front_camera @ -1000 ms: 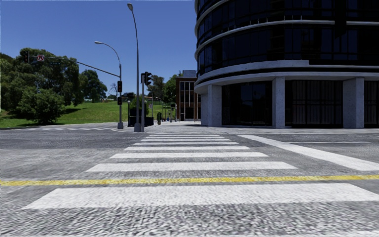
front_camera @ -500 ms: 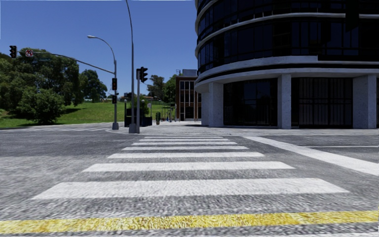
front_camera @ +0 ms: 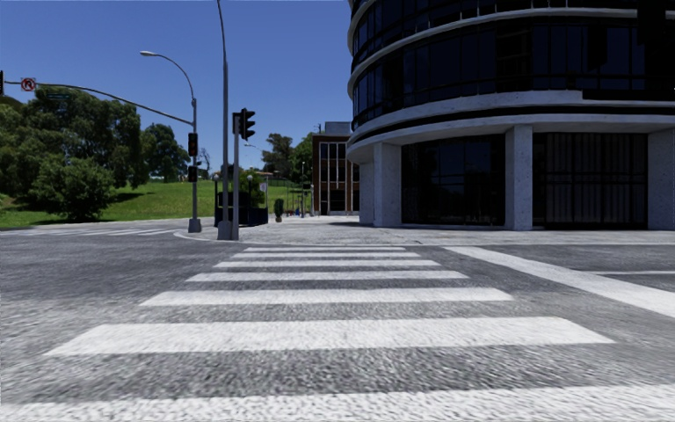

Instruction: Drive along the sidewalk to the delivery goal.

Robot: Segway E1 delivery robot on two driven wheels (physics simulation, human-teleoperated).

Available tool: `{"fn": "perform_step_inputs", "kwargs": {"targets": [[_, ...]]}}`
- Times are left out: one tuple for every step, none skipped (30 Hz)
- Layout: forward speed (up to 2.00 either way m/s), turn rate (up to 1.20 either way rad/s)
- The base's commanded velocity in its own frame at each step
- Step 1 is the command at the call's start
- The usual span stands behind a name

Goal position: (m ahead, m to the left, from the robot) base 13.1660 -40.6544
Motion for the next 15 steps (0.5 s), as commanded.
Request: {"fn": "perform_step_inputs", "kwargs": {"targets": [[1.98,0.00],[1.98,0.00],[1.98,0.00],[1.98,0.00],[1.98,0.00],[1.98,0.00],[1.98,0.00],[1.98,0.00],[1.98,0.00],[1.98,0.00],[1.98,0.00],[1.98,0.00],[1.98,0.00],[1.98,0.00],[1.98,0.00]]}}
